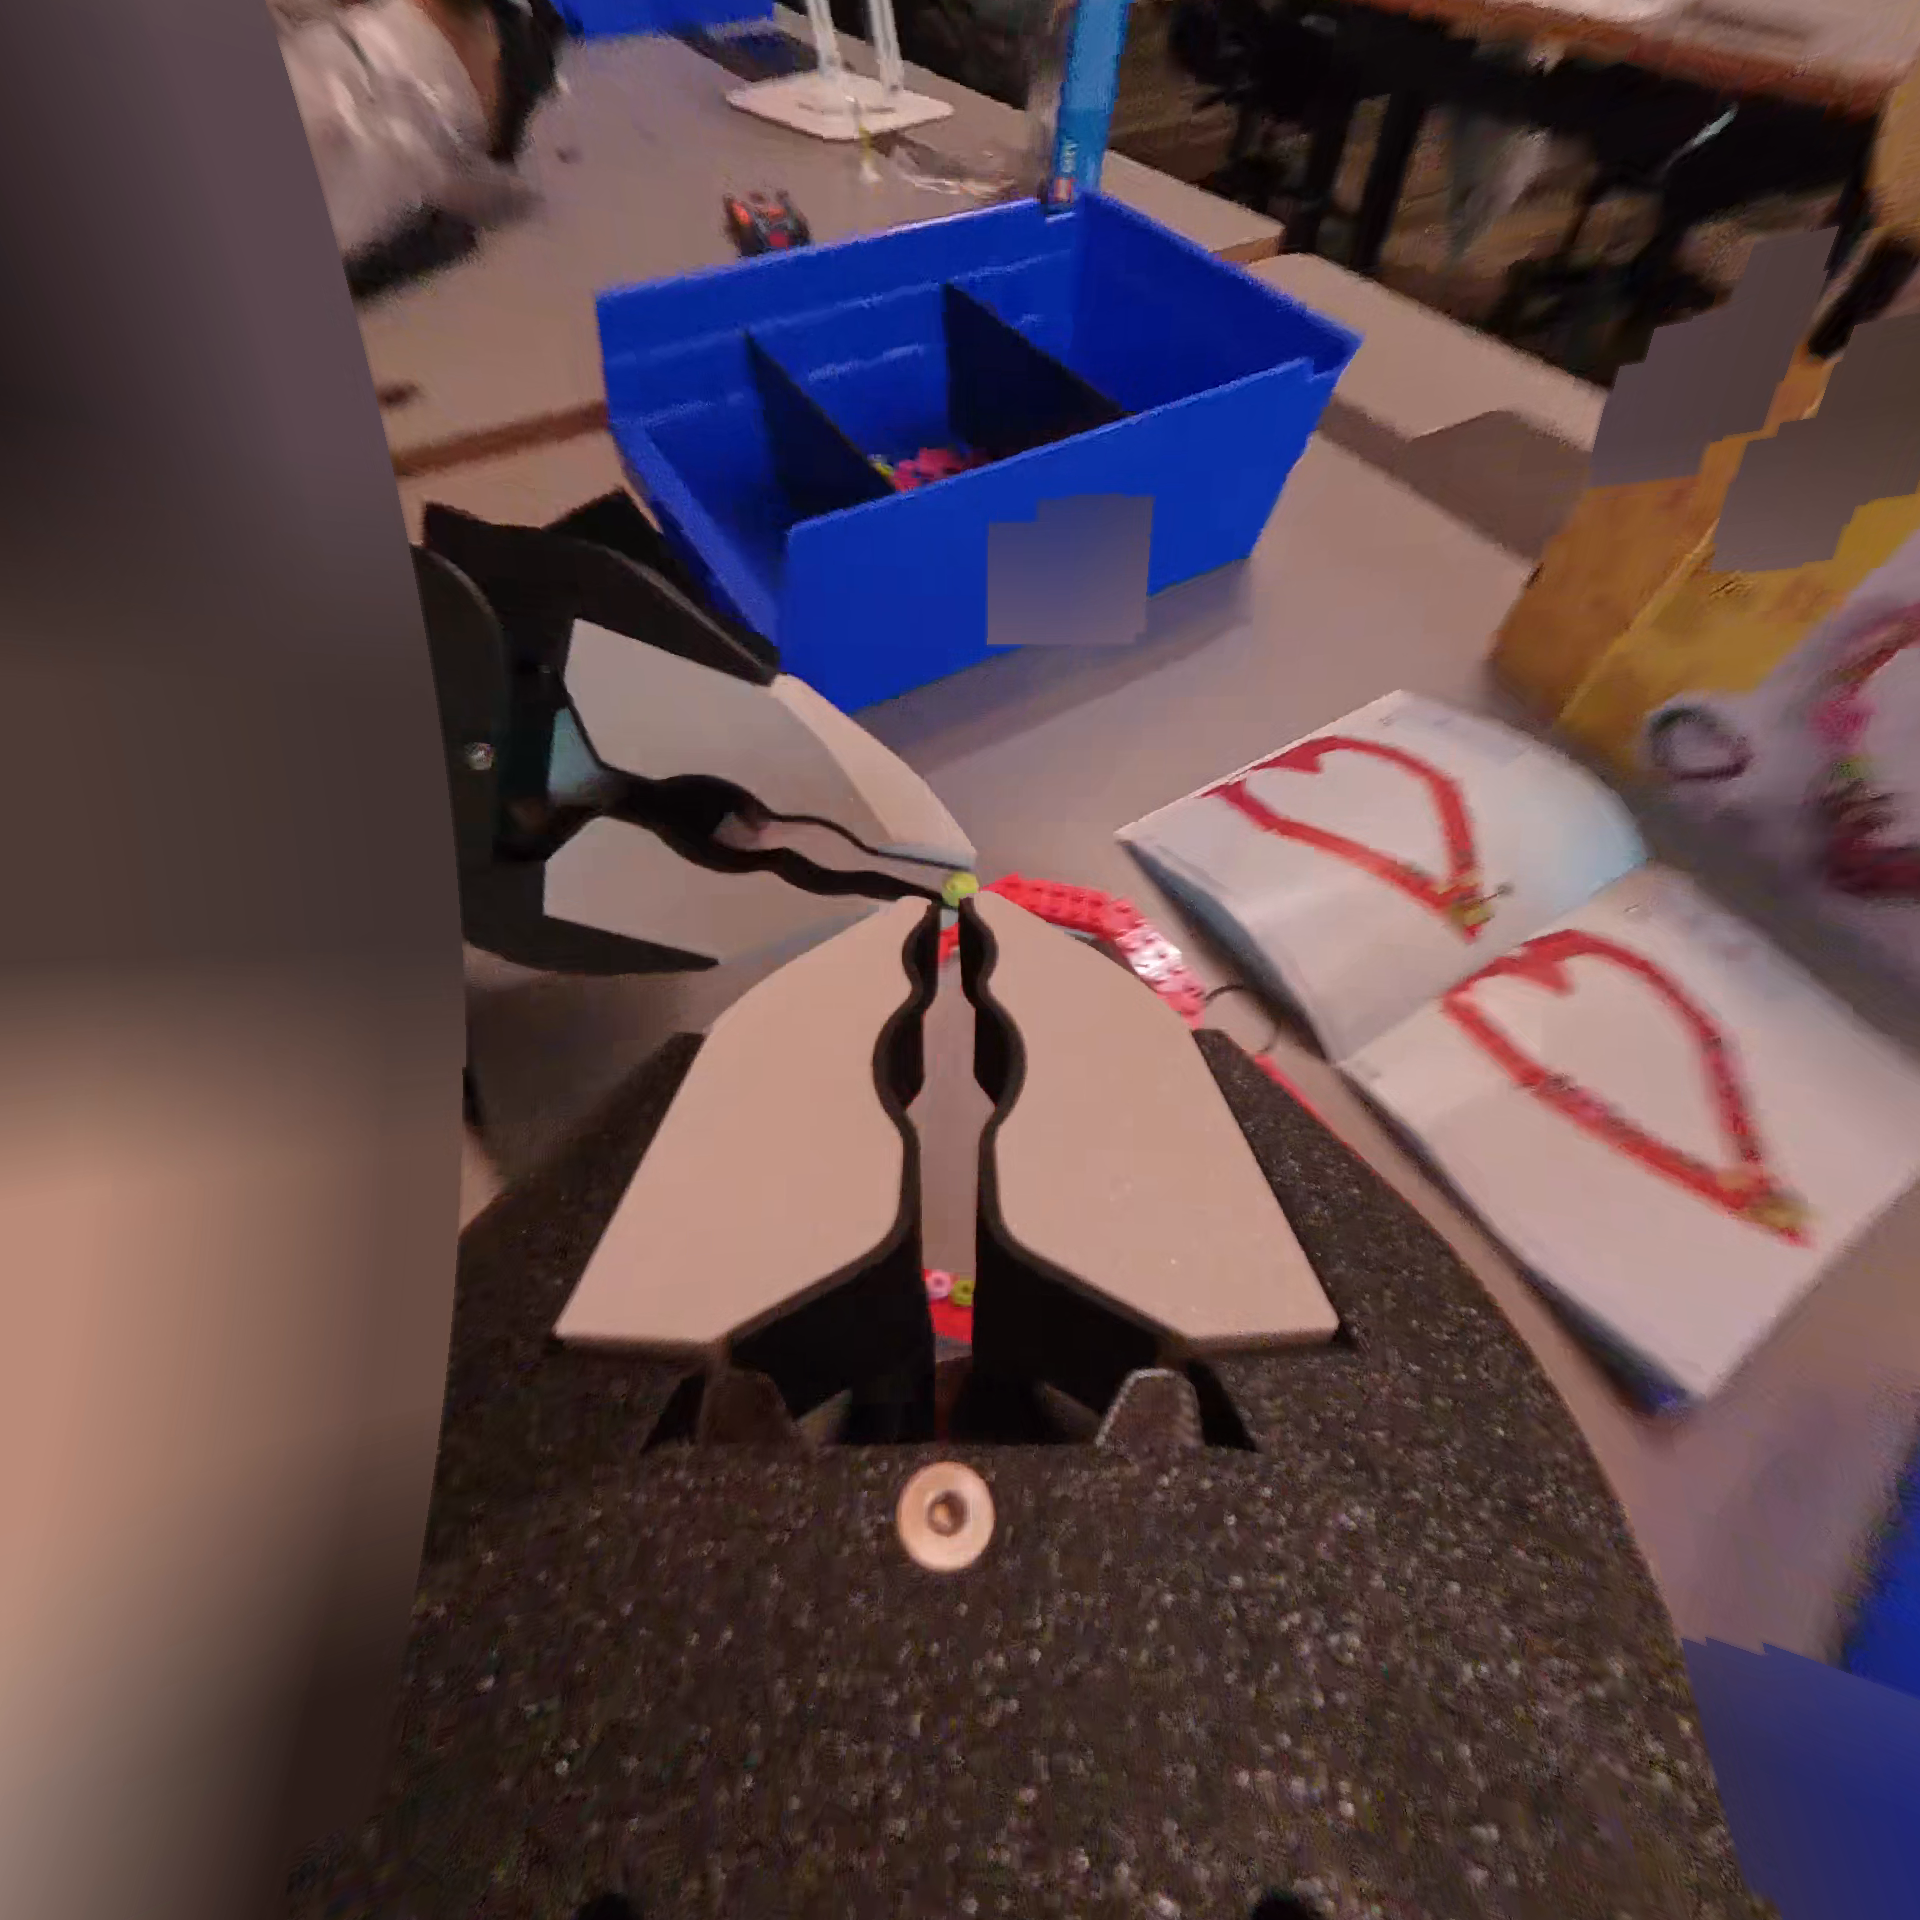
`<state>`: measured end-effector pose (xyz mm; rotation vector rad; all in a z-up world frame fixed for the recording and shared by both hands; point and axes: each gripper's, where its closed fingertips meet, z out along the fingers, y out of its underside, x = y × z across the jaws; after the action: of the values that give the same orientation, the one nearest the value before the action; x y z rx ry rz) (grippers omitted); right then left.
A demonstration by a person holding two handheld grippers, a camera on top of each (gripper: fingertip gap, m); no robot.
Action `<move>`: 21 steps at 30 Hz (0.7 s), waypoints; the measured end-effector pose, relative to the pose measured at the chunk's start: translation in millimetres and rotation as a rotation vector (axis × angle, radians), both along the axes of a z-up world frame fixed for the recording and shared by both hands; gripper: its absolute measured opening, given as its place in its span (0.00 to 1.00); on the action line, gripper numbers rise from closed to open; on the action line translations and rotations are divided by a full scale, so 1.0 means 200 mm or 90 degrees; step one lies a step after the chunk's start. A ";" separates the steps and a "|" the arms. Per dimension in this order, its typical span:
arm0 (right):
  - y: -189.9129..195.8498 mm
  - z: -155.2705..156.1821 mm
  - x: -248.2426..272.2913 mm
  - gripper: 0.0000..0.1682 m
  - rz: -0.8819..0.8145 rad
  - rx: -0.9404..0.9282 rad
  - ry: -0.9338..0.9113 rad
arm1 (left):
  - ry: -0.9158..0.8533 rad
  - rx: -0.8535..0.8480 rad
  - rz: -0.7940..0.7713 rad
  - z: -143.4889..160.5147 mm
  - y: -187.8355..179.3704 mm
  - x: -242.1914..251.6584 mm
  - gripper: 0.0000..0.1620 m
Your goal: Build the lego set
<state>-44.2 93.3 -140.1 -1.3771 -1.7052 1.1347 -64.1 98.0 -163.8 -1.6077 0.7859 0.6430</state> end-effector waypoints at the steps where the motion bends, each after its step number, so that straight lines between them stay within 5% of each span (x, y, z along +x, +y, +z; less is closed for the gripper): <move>1: -0.01 0.00 -0.01 0.03 -0.011 0.048 0.002 | 0.012 0.017 0.008 0.01 0.01 0.01 0.04; 5: -0.01 -0.02 -0.06 0.04 -0.053 0.199 0.010 | 0.065 0.097 0.034 0.07 0.01 0.02 0.04; 21: -0.01 0.00 -0.07 0.02 -0.073 0.244 0.022 | 0.161 0.166 0.048 0.12 0.00 0.06 0.04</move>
<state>-57.7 90.6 -140.5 -1.1888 -1.6879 0.7175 -53.0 98.0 -139.4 -1.3379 0.7908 0.9754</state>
